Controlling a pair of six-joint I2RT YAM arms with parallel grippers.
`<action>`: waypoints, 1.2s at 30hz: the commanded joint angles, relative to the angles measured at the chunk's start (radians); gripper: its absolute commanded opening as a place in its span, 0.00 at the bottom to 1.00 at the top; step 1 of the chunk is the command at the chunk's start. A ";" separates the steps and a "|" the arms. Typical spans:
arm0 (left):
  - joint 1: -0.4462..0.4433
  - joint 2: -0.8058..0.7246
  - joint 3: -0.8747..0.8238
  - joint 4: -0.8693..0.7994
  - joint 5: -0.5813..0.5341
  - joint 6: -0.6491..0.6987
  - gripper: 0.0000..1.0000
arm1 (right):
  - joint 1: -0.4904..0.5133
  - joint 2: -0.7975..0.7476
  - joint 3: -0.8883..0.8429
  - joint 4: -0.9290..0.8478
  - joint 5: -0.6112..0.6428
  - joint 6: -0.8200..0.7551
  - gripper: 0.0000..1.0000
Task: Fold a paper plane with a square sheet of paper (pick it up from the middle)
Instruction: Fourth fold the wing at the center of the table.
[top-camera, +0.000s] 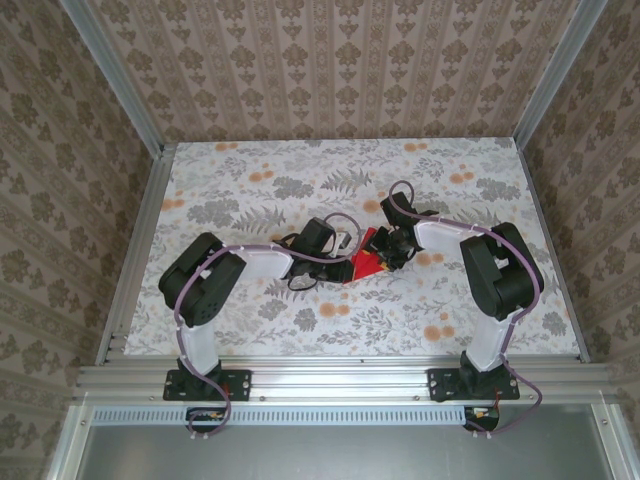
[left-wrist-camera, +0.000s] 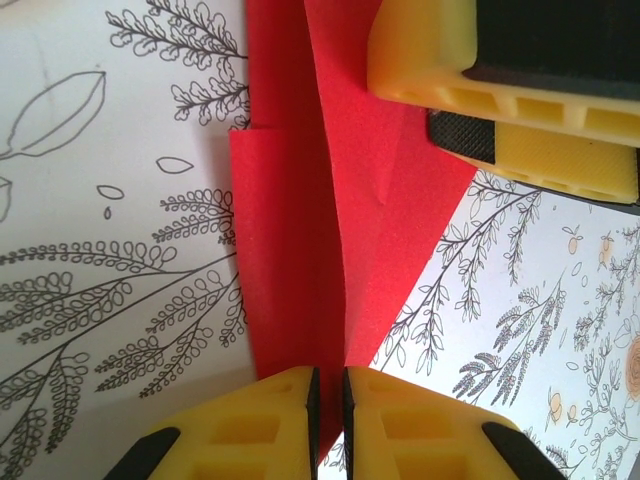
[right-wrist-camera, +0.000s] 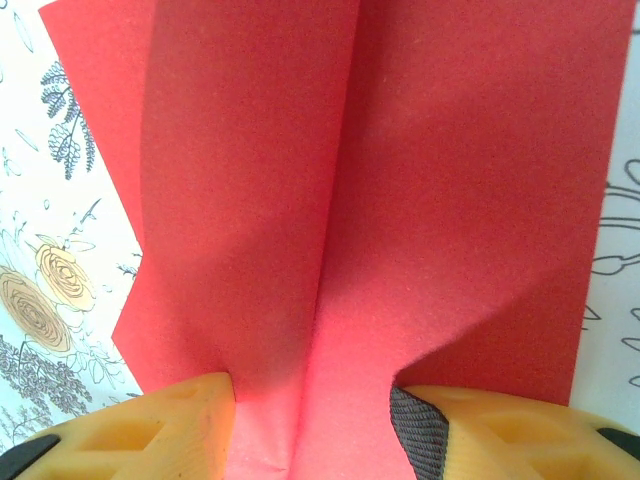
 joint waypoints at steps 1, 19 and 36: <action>0.011 0.009 0.012 -0.002 0.018 -0.017 0.15 | -0.016 0.147 -0.098 -0.244 0.234 0.008 0.54; 0.060 0.052 -0.008 0.070 0.112 -0.114 0.08 | -0.014 0.145 -0.104 -0.240 0.240 0.007 0.54; 0.075 0.046 -0.008 0.038 0.084 -0.156 0.05 | 0.016 0.202 -0.033 -0.334 0.295 0.019 0.54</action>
